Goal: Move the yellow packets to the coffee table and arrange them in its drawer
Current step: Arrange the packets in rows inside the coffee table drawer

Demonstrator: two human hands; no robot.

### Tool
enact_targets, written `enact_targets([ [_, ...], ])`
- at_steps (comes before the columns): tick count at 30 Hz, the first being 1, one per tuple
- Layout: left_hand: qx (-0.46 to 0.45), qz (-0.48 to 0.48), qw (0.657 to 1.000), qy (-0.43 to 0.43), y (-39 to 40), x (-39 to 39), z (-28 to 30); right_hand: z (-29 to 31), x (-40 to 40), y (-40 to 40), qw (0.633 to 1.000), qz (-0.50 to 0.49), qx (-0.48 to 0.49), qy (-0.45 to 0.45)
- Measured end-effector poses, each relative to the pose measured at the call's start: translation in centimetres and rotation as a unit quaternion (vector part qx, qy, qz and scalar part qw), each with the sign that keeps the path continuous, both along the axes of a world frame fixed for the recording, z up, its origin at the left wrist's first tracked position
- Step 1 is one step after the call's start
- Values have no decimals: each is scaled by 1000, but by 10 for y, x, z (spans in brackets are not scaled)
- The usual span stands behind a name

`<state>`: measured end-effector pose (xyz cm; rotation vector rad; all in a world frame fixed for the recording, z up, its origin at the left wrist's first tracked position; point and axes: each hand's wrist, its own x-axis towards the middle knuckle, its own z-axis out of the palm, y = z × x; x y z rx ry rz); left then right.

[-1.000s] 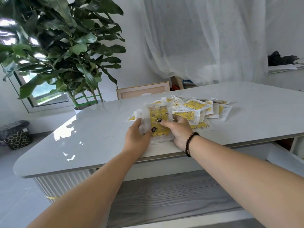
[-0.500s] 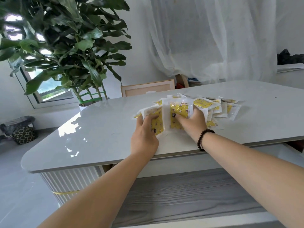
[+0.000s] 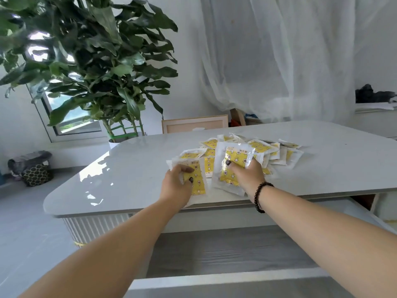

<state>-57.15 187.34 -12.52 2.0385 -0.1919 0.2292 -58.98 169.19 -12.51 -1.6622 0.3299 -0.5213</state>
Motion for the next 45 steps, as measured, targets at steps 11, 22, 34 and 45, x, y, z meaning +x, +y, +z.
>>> enact_targets([
  [11, -41, 3, 997, 66, 51, -101, 51, 58, -90, 33, 952, 263, -133, 87],
  [22, 66, -149, 983, 90, 64, -174, 57, 74, -165, 50, 874, 397, -226, 167],
  [34, -90, -25, 991, 98, 80, -162, 51, 84, -142, 46, 942, 301, -25, 149],
  [45, -85, 99, 982, 135, 91, -146, 21, 26, -81, 138, 936, 144, 301, 113],
])
